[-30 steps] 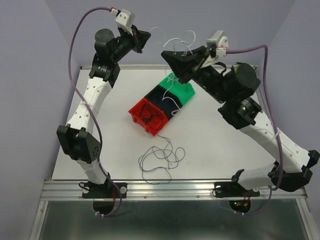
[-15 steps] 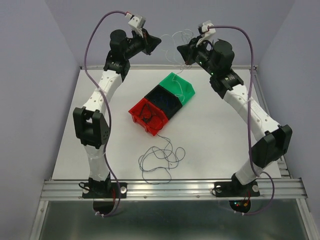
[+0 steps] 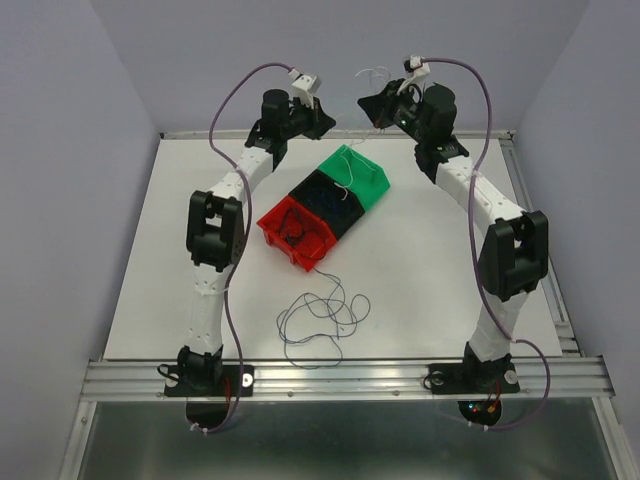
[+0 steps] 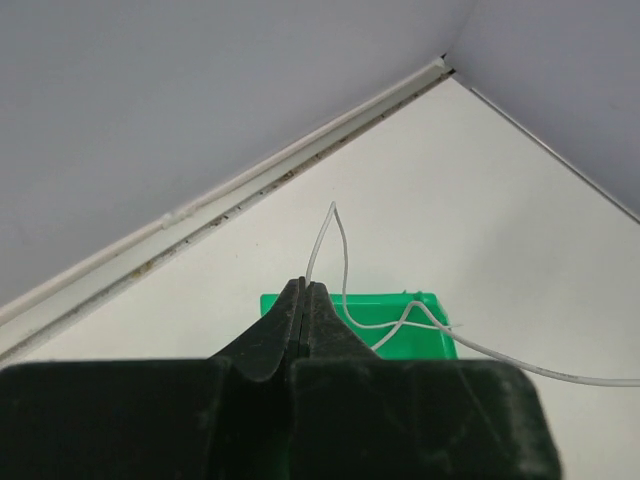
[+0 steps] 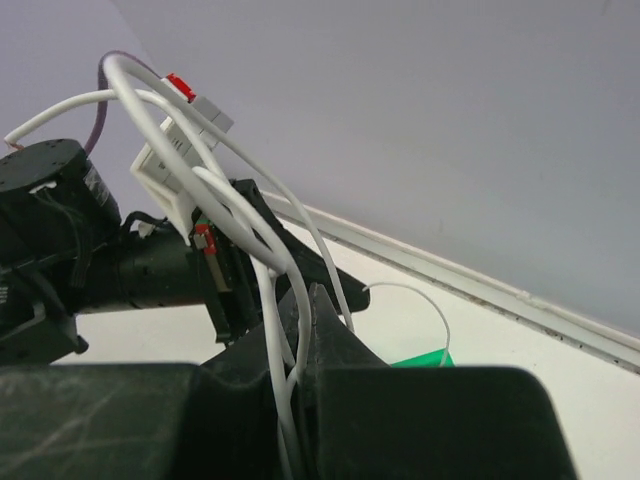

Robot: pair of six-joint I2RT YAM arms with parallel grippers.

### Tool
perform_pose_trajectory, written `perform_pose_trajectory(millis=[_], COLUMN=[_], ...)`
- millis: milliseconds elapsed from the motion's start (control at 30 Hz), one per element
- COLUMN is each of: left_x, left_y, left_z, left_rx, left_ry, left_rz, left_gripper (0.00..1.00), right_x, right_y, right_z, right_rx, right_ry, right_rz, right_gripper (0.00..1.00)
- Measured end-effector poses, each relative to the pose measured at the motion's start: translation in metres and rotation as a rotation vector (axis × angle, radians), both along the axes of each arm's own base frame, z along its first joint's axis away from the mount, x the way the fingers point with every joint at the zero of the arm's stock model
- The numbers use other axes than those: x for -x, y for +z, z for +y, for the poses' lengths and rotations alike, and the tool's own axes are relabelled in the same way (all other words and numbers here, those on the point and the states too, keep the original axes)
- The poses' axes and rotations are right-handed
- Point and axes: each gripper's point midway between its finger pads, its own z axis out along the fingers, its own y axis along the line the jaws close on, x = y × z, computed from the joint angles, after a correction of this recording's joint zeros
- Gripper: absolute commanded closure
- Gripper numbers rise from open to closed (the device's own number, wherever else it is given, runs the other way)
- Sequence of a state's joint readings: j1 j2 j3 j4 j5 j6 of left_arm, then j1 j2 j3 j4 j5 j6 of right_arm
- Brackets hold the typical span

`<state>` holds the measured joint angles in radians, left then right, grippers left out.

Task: Untangle the cables

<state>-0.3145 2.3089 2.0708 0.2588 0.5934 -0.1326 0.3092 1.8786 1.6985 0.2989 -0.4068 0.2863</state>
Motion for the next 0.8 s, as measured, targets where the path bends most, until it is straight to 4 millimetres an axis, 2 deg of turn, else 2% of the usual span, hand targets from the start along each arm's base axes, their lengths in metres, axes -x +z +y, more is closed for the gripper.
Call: perform_pose_trajectory(millis=[67,267,533,667,800], left_x=[0.002,0.008,0.016,0.015,0.022], left_y=[-0.013,-0.024,-0.079,-0.095,-0.107], left_z=[-0.007,-0.015,-0.002,0.004,-0.002], left_rx=[-0.024,-0.073,-0.185,-0.258,-0.319], left_ry=[-0.010,-0.025,-0.007,0.039,0.042], left_rz=[0.013,-0.007,0.076,0.078,0.085], left_gripper=[1.00,1.00,1.00,1.00,1.00], right_x=[-0.011,-0.033,-0.054,-0.060,-0.063], right_y=[-0.016,-0.060,-0.115,-0.129,-0.143], right_z=[-0.001,0.003,-0.002,-0.004,-0.004], right_rx=[-0.009,-0.018,-0.026,-0.032,-0.035], right_ry=[-0.004,0.001,0.007,0.001,0.000], right_rz=[0.021,0.073,0.159,0.178,0.208], right_gripper=[0.99,0.99,0.99,0.99,0.99])
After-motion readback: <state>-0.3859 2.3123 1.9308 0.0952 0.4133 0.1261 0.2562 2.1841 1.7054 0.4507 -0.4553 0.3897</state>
